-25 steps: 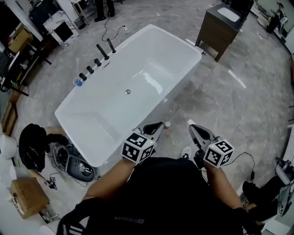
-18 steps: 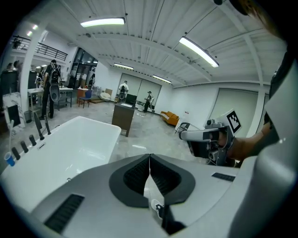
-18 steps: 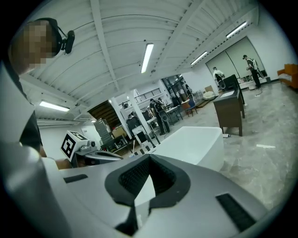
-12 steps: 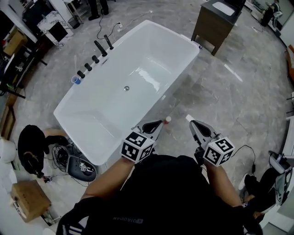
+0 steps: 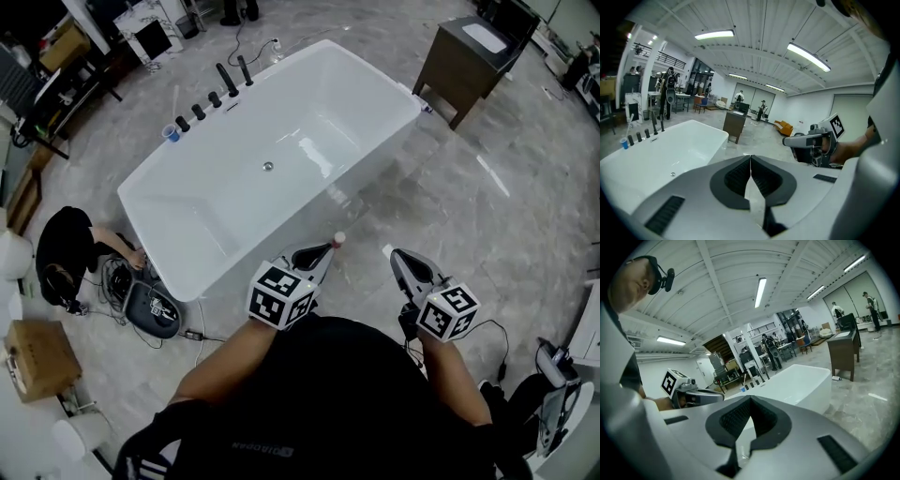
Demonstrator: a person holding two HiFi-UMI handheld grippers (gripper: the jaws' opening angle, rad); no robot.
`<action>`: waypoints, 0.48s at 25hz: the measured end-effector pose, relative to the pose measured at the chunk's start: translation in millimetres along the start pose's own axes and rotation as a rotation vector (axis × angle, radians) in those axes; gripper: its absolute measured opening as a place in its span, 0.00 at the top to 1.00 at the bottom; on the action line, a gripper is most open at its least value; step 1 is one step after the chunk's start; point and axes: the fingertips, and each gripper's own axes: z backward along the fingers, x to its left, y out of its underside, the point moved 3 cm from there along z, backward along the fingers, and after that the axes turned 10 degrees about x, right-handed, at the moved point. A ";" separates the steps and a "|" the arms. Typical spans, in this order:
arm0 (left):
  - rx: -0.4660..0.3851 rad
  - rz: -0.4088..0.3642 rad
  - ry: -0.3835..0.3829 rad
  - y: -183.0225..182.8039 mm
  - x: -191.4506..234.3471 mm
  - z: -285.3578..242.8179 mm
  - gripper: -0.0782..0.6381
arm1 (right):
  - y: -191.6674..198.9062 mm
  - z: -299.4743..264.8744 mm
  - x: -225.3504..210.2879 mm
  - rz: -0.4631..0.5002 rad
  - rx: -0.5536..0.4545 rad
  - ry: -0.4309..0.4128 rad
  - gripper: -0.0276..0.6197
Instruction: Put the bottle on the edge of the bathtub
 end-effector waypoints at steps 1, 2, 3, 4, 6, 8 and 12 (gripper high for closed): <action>-0.002 0.002 -0.009 2.4 -6.1 0.1 0.87 | 5.7 5.0 -1.4 0.001 0.006 -0.008 0.90; -0.003 0.006 -0.020 5.7 -10.6 0.5 0.87 | 11.4 8.5 -2.0 0.004 0.013 -0.017 0.90; -0.002 0.010 -0.031 9.7 -14.2 1.2 0.87 | 16.9 11.2 -1.9 0.006 0.020 -0.027 0.90; 0.001 0.014 -0.043 14.0 -17.1 2.1 0.87 | 22.1 13.4 -1.5 0.007 0.026 -0.038 0.90; 0.009 0.021 -0.063 22.0 -23.3 3.0 0.87 | 31.7 17.9 -1.1 0.008 0.036 -0.056 0.90; 0.011 0.027 -0.075 28.5 -31.9 3.2 0.87 | 41.1 23.9 -1.2 0.011 0.045 -0.069 0.90; 0.018 0.024 -0.091 38.5 -45.6 3.9 0.87 | 53.6 35.2 1.4 0.014 0.045 -0.085 0.90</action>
